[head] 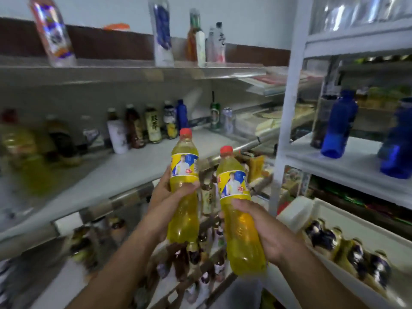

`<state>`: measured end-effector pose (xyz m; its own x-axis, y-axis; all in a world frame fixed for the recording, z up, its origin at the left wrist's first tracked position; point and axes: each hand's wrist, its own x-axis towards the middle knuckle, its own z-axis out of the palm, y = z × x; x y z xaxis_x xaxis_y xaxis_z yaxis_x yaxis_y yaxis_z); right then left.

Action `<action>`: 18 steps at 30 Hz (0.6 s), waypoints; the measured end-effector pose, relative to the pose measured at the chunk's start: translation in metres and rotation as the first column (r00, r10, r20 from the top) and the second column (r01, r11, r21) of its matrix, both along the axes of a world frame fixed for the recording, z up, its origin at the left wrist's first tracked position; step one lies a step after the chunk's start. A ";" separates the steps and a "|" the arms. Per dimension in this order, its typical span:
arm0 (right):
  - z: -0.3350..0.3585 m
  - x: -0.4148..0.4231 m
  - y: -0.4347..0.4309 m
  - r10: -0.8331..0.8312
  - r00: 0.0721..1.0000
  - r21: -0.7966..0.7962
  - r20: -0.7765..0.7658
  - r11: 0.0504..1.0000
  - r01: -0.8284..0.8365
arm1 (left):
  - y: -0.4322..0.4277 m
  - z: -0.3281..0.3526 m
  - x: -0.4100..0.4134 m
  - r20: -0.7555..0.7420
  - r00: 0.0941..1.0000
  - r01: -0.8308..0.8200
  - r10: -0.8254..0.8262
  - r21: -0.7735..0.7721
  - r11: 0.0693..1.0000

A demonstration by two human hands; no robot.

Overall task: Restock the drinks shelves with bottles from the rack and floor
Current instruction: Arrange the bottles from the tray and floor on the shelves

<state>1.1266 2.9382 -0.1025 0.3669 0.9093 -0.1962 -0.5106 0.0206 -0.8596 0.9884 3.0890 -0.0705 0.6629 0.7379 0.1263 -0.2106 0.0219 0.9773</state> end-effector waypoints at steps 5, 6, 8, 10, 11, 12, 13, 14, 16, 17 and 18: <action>0.017 -0.031 0.079 0.147 0.982 -0.001 0.123 0.989 -0.148 | 0.054 0.017 -0.044 0.076 0.965 -0.261 0.253 0.141 0.955; 0.016 -0.036 0.094 0.161 0.979 0.002 0.126 0.987 -0.163 | 0.064 0.017 -0.052 0.086 0.950 -0.311 0.301 0.152 0.938; 0.015 -0.047 0.122 0.188 0.974 0.023 0.123 0.981 -0.192 | 0.084 0.020 -0.069 0.107 0.914 -0.405 0.391 0.197 0.893; 0.021 -0.062 0.154 0.240 0.957 0.039 0.163 0.968 -0.249 | 0.108 0.026 -0.089 0.135 0.869 -0.495 0.477 0.257 0.830; 0.025 -0.071 0.170 0.265 0.943 0.045 0.203 0.959 -0.279 | 0.119 0.029 -0.100 0.139 0.844 -0.535 0.518 0.286 0.795; 0.030 -0.081 0.184 0.283 0.931 0.062 0.230 0.951 -0.304 | 0.129 0.031 -0.110 0.146 0.821 -0.567 0.551 0.308 0.763; 0.034 -0.089 0.198 0.296 0.924 0.081 0.243 0.943 -0.324 | 0.138 0.032 -0.120 0.157 0.802 -0.594 0.577 0.325 0.736; 0.037 -0.098 0.212 0.305 0.919 0.099 0.250 0.936 -0.338 | 0.147 0.032 -0.129 0.174 0.783 -0.617 0.597 0.339 0.710; 0.041 -0.114 0.237 0.315 0.912 0.138 0.265 0.923 -0.359 | 0.164 0.033 -0.146 0.207 0.745 -0.660 0.634 0.363 0.657; 0.043 -0.121 0.248 0.318 0.907 0.157 0.277 0.916 -0.369 | 0.172 0.032 -0.153 0.219 0.727 -0.679 0.651 0.372 0.633; 0.044 -0.129 0.258 0.318 0.901 0.172 0.294 0.910 -0.378 | 0.181 0.031 -0.159 0.230 0.706 -0.699 0.669 0.375 0.609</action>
<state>0.9978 3.1967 -0.0581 0.0291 0.9964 0.0800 -0.2849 0.0850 -0.9548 0.8290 3.2696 -0.0393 -0.0335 0.8396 0.5422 -0.0557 -0.5432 0.8377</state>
